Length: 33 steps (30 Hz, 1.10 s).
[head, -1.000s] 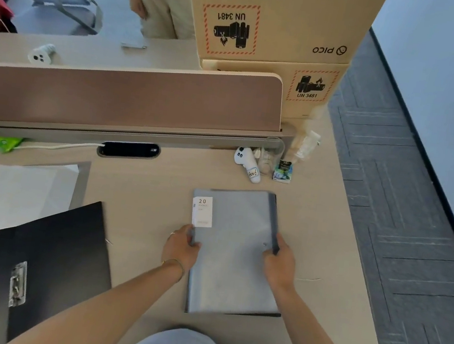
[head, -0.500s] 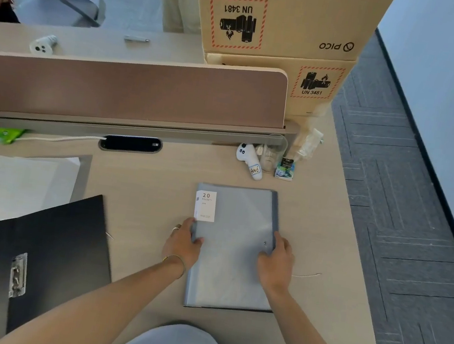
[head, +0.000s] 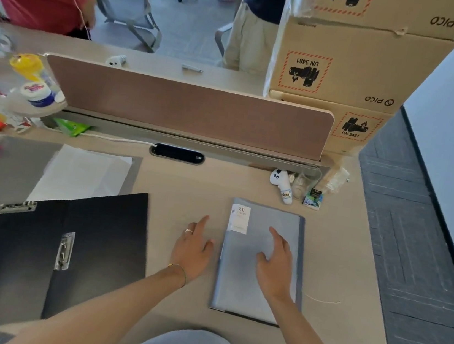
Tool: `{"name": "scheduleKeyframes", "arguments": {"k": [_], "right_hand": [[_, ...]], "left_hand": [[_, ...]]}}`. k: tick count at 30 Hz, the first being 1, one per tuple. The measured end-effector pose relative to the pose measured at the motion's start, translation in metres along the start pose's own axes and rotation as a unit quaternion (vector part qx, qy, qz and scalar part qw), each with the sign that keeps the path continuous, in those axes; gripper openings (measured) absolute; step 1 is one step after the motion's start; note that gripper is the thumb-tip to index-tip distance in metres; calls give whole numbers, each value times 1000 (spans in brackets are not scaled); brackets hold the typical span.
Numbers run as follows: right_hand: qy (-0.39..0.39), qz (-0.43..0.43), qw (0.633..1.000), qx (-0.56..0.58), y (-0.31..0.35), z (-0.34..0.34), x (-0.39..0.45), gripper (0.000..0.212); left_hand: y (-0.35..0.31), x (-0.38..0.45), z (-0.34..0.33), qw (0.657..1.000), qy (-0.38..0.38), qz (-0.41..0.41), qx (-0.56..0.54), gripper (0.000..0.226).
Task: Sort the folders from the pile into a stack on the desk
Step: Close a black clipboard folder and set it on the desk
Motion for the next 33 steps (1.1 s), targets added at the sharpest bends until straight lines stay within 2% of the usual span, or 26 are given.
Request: {"name": "scheduleKeyframes", "arguments": {"k": [4,10,16,28,33], "right_hand": [[32,49,998,4,38,-35,-14,68],[127,100,987,-22,91,-120,-42,69],[154,132,979,-30,144,-194,-74,68],[220,149,962,-66,227,-332,-134,69],[244,155,952,-104,251,-387,-153,66]], "left_hand": [[25,-23,37,998,-51,13,-40,67],[81,-49,93,986,-134,59,-83,65],[143,-71,151,972,-180,106,-106,63],[306,-113,251,948,-205,220,-99,61],[368,-125,278,944,-190,252,-94,59]]}}
Point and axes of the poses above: each hand's wrist, its own x-axis towards the middle knuckle, its own z-axis out of the back of the hand, y = z × x, the point moved 5 cm from there along x, towards the middle knuckle, and after that the axes turned 3 degrees about -z, right-handed, at the moved point
